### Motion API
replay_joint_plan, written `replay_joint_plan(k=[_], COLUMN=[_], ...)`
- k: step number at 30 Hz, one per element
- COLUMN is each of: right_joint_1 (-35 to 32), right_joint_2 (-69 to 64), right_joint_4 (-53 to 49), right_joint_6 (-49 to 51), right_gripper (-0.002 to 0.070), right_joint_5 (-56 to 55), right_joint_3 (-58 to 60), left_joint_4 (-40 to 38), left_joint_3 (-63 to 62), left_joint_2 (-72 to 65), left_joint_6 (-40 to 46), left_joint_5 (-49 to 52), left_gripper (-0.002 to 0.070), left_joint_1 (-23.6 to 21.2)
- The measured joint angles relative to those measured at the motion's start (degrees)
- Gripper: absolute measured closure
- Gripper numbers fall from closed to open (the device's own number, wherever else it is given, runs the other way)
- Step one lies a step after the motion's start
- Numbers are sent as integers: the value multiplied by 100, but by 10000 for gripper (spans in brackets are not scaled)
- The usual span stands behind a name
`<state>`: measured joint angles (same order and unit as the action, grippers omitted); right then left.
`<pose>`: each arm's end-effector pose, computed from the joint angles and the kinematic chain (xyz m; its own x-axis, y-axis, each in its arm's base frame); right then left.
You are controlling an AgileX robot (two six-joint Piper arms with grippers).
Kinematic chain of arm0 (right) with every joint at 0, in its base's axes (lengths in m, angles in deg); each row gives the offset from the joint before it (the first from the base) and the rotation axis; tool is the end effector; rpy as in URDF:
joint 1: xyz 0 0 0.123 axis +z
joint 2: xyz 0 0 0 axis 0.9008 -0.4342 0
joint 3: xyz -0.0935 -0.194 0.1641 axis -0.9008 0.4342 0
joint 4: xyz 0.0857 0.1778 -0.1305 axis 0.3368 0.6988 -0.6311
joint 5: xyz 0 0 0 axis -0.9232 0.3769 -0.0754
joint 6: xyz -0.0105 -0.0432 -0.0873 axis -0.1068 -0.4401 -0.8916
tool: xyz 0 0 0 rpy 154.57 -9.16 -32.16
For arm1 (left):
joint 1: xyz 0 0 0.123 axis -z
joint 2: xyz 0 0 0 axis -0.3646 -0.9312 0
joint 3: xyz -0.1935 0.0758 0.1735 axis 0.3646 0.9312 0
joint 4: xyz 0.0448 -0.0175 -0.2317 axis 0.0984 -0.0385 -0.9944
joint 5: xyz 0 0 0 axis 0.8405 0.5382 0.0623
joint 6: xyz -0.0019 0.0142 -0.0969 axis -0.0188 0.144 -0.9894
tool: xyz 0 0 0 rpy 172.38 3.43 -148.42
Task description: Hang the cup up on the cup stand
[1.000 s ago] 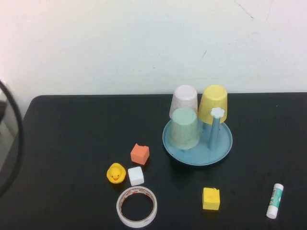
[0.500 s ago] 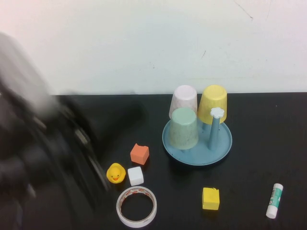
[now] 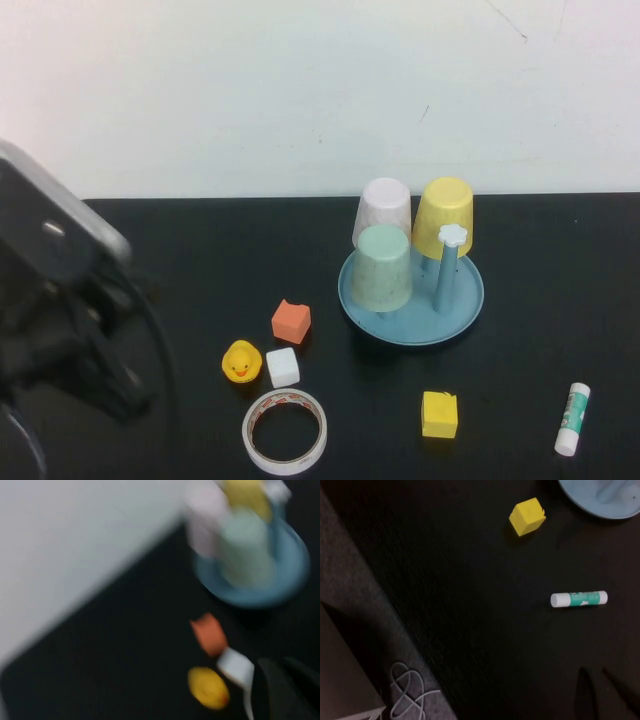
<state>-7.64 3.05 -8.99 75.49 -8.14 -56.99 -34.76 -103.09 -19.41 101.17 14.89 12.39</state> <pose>0.0478 0.0307 0.3108 -0.2912 -0.7118 -0.6391 -0.7781 0.5649 -0.2746 0.1536 -0.1013 0.3325 -0.2471 0.4451 -0.8607 0.6222 0.7538 0.2112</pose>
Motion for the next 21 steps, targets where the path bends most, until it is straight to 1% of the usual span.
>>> replay_joint_plan(k=[2,4,8,12,21], right_joint_1=[0,0,0,0,0], right_joint_2=[0,0,0,0,0], right_joint_4=[0,0,0,0,0], right_joint_6=[8,12,22,22,22], right_gripper=[678,678,678,678,678], right_joint_5=[13,23,23,23,27], right_joint_3=[0,0,0,0,0], left_joint_4=[712,1211,1884,2118,2217], left_joint_3=[0,0,27,317,682], left_joint_2=[214,404,748,1063,1185], left_joint_6=[-647,-1050,-1529,-1719,-1743], left_joint_5=[-347,-569,-941,-1140,-691], left_gripper=[675,675,675,675,675], left_joint_1=[0,0,0,0,0])
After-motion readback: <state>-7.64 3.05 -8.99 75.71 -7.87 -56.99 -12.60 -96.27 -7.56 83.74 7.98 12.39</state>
